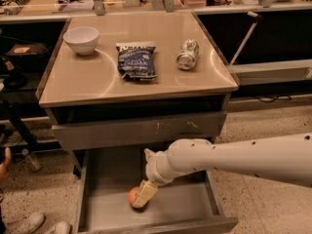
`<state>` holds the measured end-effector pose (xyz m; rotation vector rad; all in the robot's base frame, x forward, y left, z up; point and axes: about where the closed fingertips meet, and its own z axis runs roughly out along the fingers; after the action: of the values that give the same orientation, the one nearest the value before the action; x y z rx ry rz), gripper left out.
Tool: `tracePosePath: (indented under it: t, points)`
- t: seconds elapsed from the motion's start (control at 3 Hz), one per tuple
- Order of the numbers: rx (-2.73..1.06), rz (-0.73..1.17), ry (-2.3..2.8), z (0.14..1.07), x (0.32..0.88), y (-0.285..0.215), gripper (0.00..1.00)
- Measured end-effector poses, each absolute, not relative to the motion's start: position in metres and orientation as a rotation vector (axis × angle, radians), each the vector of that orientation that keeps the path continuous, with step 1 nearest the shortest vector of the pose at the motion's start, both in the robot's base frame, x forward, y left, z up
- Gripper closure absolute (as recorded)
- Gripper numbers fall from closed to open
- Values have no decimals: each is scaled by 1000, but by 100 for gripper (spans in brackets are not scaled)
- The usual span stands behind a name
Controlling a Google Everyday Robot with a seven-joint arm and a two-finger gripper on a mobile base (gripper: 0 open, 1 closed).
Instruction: Pick orange from middle drawer and place on counter
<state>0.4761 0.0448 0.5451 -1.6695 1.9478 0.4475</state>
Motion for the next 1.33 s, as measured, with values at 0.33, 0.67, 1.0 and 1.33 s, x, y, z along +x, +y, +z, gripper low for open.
tracePosePath:
  t: [0.33, 0.67, 1.0, 1.33]
  points:
    - [-1641, 502, 1968, 512, 475, 57, 0]
    - [-1635, 519, 1975, 503, 474, 59, 0]
    - [-1634, 529, 1978, 500, 472, 60, 0]
    - [-1605, 584, 1977, 470, 468, 68, 0]
